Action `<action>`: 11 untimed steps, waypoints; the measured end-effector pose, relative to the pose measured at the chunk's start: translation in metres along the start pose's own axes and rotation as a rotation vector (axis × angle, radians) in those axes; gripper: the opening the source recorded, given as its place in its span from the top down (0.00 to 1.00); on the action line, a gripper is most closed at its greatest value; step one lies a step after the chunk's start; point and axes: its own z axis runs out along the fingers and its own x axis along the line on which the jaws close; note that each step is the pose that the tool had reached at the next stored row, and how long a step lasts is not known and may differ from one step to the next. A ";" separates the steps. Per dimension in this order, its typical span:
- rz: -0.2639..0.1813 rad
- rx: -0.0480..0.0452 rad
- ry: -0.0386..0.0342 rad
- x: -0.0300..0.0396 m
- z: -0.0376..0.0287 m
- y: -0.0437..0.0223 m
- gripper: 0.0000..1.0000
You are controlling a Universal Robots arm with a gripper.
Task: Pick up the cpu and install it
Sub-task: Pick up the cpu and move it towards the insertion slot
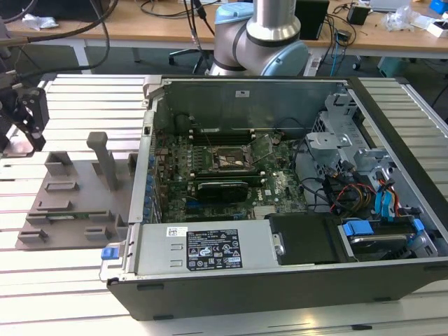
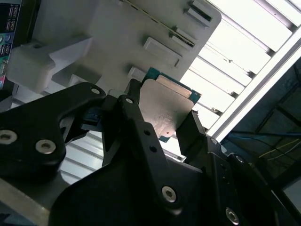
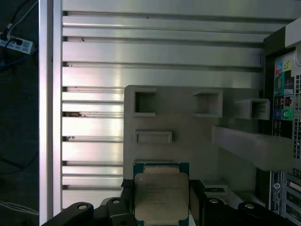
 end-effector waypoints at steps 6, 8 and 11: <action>0.000 0.0000 -0.0001 -0.0003 -0.0108 -0.0004 0.45; 0.000 0.0000 -0.0001 -0.0005 -0.0153 -0.0005 0.45; 0.000 0.0000 -0.0001 -0.0007 -0.0214 -0.0007 0.45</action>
